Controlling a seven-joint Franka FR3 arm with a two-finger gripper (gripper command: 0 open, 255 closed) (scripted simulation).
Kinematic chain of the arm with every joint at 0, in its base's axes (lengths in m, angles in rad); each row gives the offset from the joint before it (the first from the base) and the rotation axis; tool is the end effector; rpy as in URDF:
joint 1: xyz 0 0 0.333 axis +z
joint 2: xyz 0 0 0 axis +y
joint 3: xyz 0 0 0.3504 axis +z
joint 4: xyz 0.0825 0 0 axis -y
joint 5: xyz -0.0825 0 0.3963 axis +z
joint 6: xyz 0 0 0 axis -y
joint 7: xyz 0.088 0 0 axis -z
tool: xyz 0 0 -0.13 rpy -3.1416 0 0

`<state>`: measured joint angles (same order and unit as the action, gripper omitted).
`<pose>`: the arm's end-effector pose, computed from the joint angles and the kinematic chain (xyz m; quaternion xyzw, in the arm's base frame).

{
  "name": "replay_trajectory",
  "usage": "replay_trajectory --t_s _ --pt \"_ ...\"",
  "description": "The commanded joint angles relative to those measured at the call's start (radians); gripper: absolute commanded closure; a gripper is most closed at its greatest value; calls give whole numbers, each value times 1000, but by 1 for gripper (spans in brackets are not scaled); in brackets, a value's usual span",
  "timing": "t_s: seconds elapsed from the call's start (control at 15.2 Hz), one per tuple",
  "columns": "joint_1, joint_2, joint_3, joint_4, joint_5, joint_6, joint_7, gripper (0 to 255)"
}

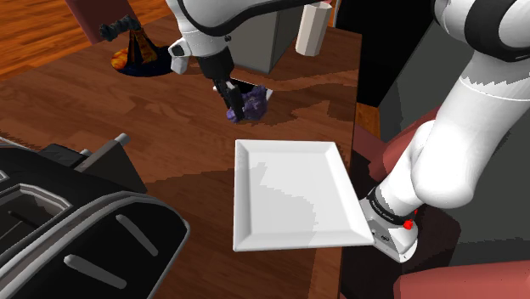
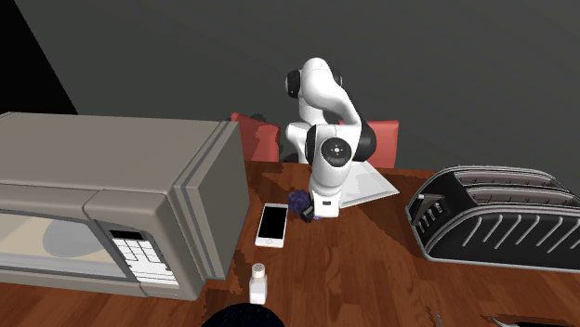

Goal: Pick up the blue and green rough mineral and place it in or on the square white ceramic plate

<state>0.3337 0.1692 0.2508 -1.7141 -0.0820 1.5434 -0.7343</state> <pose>0.4955 0.3054 0.4721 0.7746 0.6099 -0.1673 0.0072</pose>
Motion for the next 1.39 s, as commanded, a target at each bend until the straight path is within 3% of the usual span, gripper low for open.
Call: replay_trajectory --t_s 0.0,0.4,1.32 --pt "0 1 0 -1 0 1 0 255" --pt "0 1 0 -1 0 1 0 255" --pt "5 0 2 186 0 -187 -8 255"
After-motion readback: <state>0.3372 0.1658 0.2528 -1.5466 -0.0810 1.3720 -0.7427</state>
